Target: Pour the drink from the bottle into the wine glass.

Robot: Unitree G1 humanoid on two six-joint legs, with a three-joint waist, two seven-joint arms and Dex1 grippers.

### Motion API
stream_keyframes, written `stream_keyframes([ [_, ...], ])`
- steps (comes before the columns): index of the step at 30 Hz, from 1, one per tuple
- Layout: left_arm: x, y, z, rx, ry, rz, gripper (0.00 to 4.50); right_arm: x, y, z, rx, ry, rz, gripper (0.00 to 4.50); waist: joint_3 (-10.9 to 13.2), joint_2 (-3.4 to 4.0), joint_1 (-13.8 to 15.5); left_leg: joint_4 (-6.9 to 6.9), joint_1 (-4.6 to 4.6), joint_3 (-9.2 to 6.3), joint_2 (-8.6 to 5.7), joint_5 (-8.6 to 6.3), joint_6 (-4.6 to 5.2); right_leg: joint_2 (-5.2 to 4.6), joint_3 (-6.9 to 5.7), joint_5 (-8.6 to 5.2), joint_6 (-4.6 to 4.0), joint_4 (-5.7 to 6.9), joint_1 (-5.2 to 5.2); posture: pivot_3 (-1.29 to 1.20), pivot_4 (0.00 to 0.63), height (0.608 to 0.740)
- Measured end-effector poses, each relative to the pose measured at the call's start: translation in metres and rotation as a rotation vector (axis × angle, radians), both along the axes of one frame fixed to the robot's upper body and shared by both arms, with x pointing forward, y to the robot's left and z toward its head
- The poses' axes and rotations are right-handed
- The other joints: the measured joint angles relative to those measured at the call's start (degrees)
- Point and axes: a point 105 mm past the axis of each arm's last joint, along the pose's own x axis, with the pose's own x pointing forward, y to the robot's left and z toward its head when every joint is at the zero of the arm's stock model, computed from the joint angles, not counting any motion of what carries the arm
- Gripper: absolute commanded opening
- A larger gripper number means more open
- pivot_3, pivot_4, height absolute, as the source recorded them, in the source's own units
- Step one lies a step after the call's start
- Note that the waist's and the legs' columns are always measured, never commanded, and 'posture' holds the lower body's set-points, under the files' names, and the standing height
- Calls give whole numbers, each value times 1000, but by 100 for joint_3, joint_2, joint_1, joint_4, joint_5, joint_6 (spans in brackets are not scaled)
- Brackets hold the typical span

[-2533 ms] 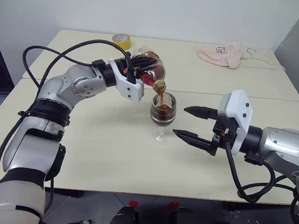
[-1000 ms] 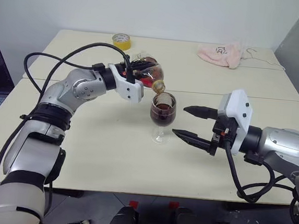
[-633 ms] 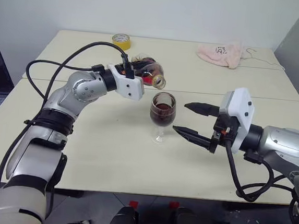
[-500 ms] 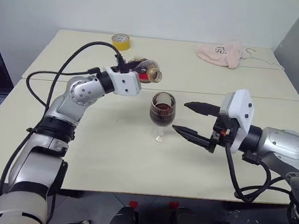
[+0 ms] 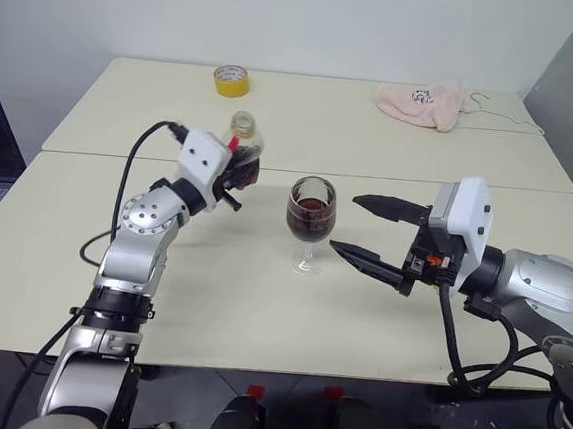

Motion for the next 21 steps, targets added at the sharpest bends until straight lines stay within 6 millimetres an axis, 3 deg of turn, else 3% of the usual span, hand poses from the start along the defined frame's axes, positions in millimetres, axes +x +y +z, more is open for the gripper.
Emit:
stream_keyframes([
  [5, -5, 15, -14, -116, 73, 95, 793, -3, 1, -1, 6, 12, 32, 3461, -1, 0, 27, 1, 2, 1, -1, 0, 0, -2, 1, 0, 0, -6, 5, 0, 150, 740],
  [10, -12, 19, -42, -160, 162, 141, 793, -5, 3, -1, 15, 14, 48, 3461, -1, -1, 49, 0, 3, 2, -1, 0, -1, -3, 2, 0, 0, -8, 5, 0, 150, 740],
  [21, -18, 30, -56, -196, 171, 252, 793, -11, 6, -2, 28, 56, 111, 3461, -2, -2, 121, -2, 5, 10, -1, 0, 0, -4, 7, 0, 0, -13, 7, 0, 150, 740],
])
